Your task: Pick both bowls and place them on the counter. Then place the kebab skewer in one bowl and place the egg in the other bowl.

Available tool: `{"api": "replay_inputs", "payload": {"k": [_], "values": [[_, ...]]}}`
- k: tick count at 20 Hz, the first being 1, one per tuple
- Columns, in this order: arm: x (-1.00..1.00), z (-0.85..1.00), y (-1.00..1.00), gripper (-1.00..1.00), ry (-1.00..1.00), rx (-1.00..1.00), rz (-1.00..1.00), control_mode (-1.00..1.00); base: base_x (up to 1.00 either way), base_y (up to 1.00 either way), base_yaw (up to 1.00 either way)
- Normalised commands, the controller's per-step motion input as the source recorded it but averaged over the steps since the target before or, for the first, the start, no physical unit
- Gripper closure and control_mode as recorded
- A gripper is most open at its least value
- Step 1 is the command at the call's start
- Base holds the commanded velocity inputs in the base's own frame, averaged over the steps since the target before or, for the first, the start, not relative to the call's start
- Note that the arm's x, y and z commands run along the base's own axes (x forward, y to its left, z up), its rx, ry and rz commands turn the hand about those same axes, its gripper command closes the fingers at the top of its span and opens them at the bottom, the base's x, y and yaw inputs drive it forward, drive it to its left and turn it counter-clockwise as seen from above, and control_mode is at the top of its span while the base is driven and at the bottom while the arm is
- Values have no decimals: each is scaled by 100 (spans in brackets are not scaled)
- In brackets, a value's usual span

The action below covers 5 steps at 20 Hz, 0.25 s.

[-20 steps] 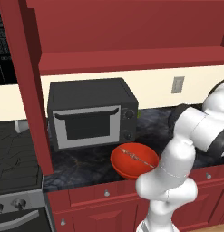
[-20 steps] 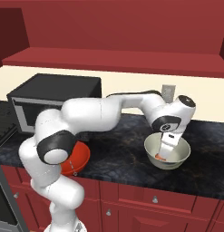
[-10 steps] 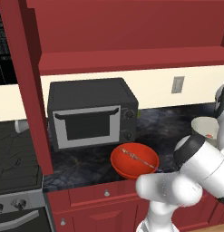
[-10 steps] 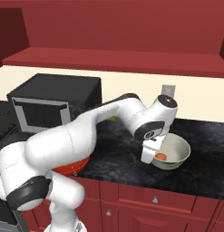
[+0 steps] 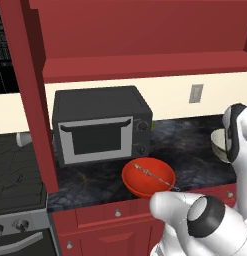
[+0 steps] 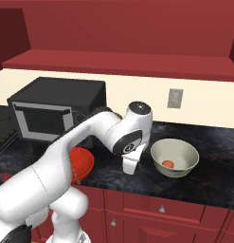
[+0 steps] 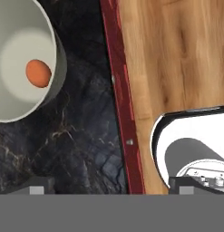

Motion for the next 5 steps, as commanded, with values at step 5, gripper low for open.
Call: {"api": "replay_inputs", "payload": {"k": [5], "values": [[-4,0,6,-100,-1,0,0,-100,0,0,0]]}}
